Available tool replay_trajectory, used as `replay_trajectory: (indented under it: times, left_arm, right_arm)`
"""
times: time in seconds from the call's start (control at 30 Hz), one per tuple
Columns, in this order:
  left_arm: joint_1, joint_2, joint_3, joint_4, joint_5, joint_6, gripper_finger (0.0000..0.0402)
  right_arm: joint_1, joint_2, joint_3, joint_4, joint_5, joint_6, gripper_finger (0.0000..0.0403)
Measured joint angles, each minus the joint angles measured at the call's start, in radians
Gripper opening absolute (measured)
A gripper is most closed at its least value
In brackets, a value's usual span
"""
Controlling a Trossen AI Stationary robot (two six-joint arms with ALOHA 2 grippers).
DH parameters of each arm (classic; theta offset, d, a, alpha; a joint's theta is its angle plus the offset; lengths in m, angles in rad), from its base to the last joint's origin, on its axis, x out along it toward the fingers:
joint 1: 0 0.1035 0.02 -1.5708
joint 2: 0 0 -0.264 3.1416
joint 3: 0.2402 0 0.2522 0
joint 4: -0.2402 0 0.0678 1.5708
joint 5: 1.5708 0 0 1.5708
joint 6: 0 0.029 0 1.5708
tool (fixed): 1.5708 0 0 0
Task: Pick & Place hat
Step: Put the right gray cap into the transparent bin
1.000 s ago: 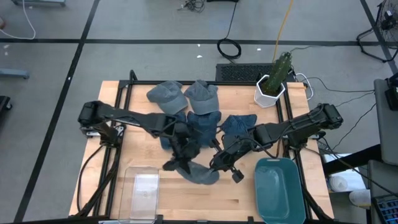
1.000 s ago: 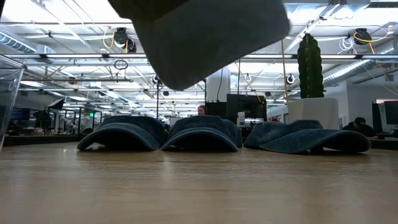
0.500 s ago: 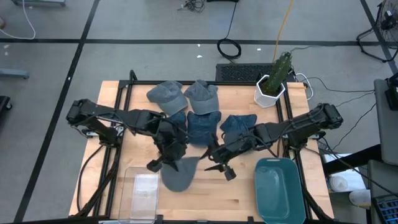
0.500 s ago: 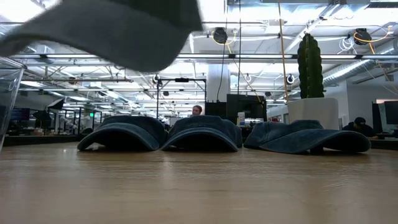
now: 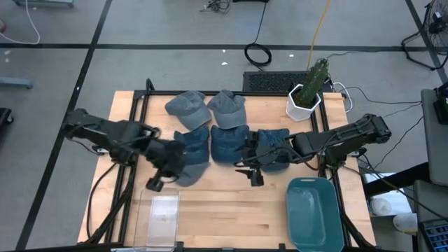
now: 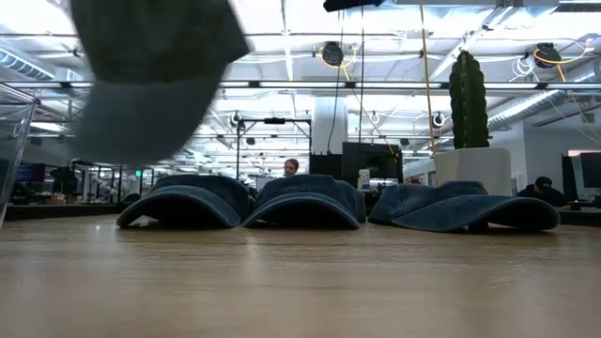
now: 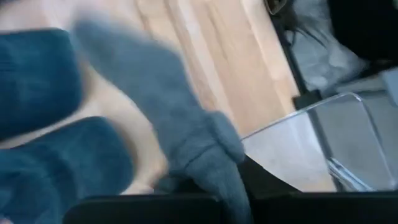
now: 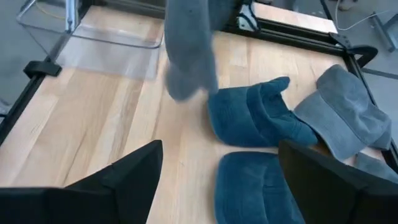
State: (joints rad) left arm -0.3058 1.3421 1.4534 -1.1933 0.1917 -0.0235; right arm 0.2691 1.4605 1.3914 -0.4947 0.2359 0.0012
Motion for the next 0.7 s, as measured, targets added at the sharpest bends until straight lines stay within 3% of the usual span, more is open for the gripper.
replay_trajectory:
  times: [0.27,0.4,0.5,0.6,0.7]
  left_arm:
    - [-0.272,-0.143,-0.105,0.135,-0.190,-0.204,0.0000]
    - [-0.389,-0.156,-0.128,0.115,-0.286,-0.341,0.0000]
    - [-0.454,-0.159,-0.123,0.098,-0.349,-0.416,0.0000]
    - [-0.496,-0.160,-0.105,0.080,-0.421,-0.397,0.0000]
    - [-0.502,-0.163,-0.074,0.075,-0.431,-0.392,0.0000]
  right_arm:
    - [0.000,-0.064,0.000,-0.072,0.009,0.025,0.0286]
    - [0.000,-0.089,0.000,-0.092,0.079,0.046,0.0282]
    - [0.000,-0.107,0.000,-0.091,0.093,0.047,0.0282]
    - [-0.003,-0.116,0.000,-0.090,0.115,0.044,0.0281]
    - [-0.011,-0.117,0.000,-0.091,0.132,0.042,0.0281]
